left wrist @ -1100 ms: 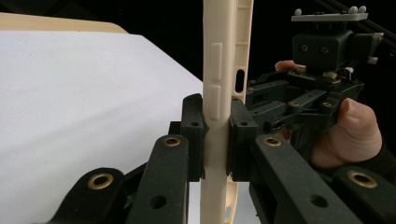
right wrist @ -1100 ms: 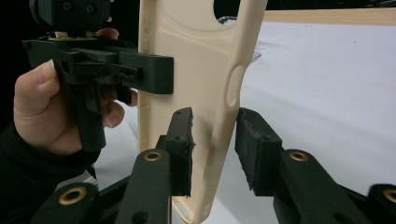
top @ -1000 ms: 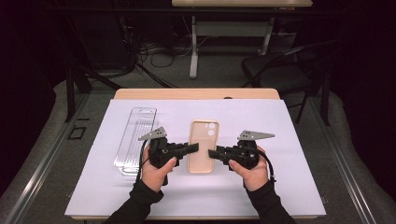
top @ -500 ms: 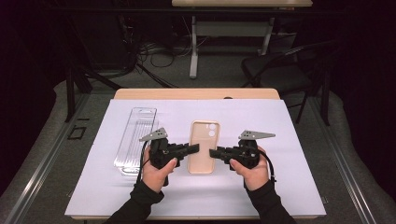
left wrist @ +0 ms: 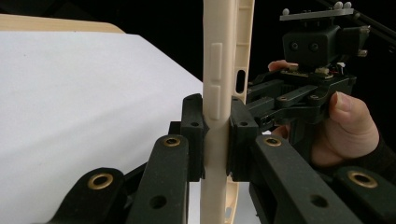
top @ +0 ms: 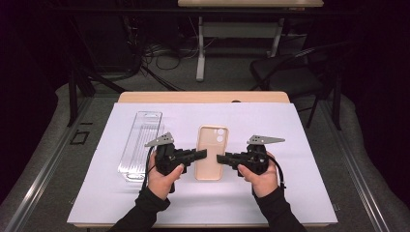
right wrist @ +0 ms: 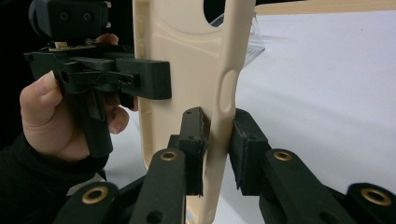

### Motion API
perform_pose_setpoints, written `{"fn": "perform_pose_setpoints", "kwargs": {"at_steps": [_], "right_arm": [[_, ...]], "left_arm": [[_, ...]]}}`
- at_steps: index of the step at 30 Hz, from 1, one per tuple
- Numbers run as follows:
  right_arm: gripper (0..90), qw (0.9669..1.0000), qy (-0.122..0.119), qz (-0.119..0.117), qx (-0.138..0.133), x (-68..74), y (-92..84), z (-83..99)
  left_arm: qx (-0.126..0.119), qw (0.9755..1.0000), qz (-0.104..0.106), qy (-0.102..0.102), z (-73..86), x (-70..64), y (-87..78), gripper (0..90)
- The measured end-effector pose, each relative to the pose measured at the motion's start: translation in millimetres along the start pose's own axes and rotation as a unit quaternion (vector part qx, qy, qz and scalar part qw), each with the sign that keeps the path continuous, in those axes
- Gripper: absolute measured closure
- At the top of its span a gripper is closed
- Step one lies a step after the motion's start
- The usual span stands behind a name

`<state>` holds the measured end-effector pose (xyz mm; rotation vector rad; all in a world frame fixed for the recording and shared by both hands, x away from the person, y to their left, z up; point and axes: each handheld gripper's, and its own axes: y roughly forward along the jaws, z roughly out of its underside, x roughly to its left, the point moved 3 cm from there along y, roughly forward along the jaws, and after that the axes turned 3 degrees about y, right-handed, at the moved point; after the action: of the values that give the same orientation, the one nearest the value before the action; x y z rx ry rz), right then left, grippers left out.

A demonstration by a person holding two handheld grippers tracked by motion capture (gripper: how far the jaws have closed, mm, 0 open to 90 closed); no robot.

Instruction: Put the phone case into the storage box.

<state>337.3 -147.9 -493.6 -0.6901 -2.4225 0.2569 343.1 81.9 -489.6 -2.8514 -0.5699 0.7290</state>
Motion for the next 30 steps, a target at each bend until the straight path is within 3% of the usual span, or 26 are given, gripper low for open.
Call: {"fn": "perform_pose_setpoints", "kwargs": {"at_steps": [30], "right_arm": [[81.0,0.9997,0.011,-0.019,0.002,-4.6,0.0,1.1]], "left_arm": [[0.001,1.0000,0.004,-0.003,1.3,2.0,0.3,80.9]]}}
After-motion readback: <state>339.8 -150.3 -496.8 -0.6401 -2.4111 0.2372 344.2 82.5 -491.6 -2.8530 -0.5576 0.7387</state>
